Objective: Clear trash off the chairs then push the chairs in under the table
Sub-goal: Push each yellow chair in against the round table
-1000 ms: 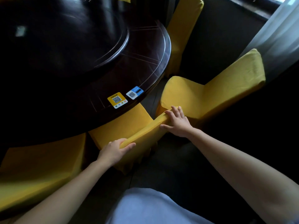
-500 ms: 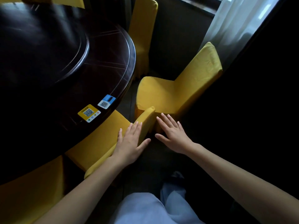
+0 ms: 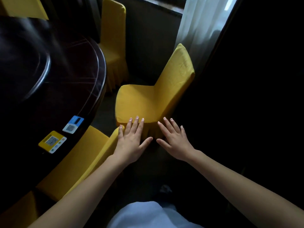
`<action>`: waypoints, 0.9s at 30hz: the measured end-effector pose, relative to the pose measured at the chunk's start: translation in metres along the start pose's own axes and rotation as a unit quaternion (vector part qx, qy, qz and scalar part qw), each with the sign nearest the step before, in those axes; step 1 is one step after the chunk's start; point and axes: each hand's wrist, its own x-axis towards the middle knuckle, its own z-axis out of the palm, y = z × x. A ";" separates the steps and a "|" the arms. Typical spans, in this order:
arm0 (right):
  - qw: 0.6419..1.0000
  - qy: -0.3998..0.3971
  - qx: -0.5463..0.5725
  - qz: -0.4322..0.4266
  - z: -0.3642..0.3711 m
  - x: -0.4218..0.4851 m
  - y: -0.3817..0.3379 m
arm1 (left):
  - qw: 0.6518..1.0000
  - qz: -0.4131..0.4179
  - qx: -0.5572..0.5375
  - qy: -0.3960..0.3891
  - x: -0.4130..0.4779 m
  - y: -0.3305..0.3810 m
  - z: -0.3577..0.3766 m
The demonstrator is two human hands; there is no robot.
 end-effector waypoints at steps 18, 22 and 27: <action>0.993 0.018 0.046 0.103 -0.085 0.038 0.183 | 0.993 0.114 0.017 -0.016 0.184 0.146 0.025; 0.991 0.022 0.070 0.108 -0.095 0.044 0.216 | 0.993 0.118 0.017 -0.019 0.214 0.170 0.028; 0.989 0.036 0.086 0.111 -0.111 0.070 0.252 | 0.993 0.112 0.012 -0.027 0.258 0.189 0.026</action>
